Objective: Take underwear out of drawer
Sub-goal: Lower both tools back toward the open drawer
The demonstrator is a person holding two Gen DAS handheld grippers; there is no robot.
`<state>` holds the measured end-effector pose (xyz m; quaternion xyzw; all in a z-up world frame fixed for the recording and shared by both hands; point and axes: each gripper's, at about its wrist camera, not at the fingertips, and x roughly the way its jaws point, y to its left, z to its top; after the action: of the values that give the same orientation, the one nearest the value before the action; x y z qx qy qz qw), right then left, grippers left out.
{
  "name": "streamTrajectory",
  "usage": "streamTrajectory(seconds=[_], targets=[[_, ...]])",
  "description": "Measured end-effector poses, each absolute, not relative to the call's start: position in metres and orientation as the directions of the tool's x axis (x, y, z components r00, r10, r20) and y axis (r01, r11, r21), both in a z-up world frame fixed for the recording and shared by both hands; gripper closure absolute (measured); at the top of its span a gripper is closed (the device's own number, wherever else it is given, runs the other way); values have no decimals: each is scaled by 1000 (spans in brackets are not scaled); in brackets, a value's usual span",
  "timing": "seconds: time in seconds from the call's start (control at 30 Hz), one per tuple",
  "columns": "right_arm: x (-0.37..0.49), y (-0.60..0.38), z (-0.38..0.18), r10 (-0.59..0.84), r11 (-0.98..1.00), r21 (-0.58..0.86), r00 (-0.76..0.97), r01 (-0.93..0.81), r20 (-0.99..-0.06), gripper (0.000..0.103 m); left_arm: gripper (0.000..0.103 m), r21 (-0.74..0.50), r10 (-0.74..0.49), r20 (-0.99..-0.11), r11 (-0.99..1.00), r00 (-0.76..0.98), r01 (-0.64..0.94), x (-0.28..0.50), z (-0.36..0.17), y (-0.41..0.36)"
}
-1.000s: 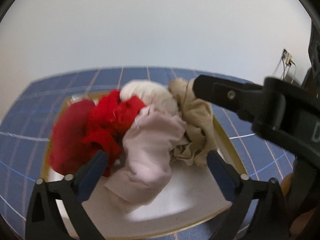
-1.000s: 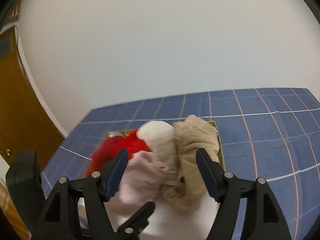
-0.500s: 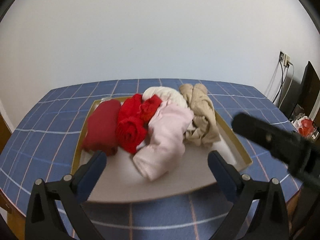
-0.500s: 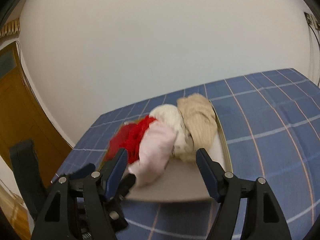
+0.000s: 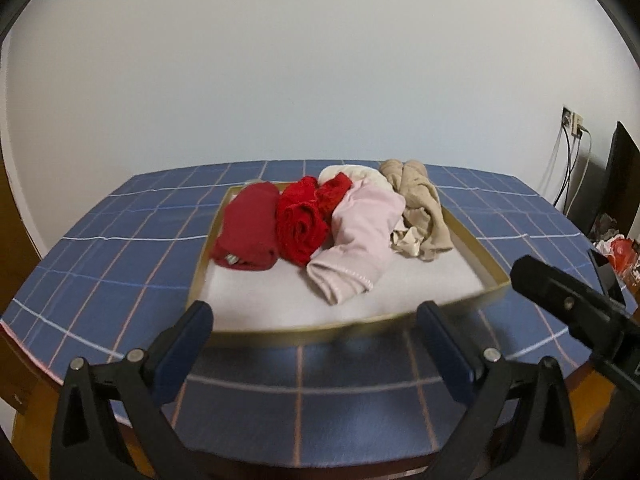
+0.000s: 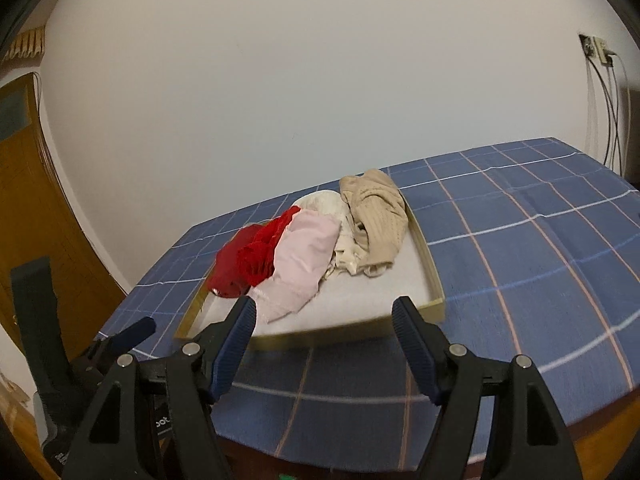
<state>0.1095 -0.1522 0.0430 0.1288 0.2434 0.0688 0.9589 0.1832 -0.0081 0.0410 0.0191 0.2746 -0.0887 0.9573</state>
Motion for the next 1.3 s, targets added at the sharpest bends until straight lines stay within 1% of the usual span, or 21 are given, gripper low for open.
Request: streamTrajectory(seconds=[0.1,0.23,0.43,0.67,0.97,1.3], targets=[[98,-147,36,192,958,280,876,-69,-442,30,0,6,-156,-523,982,838,186,166,37,-6],[80,-140,31,206,955,286,877,-83,-434,30,0,0,-162,-525,982,835,190,151,32,-1],[60,-133,25,224,949,300,877,-97,-424,30,0,18,-139,-523,985,841,173,132,26,2],[41,-132,15,224,947,308,878,-93,-422,30,0,9,-152,-536,982,831,186,115,13,4],[13,-130,-4,231,946,310,868,-94,-440,30,0,21,-151,-556,980,817,196,96,-4,8],[-14,-130,-29,234,946,314,840,-81,-490,30,0,48,-147,-580,976,801,214,74,-20,13]])
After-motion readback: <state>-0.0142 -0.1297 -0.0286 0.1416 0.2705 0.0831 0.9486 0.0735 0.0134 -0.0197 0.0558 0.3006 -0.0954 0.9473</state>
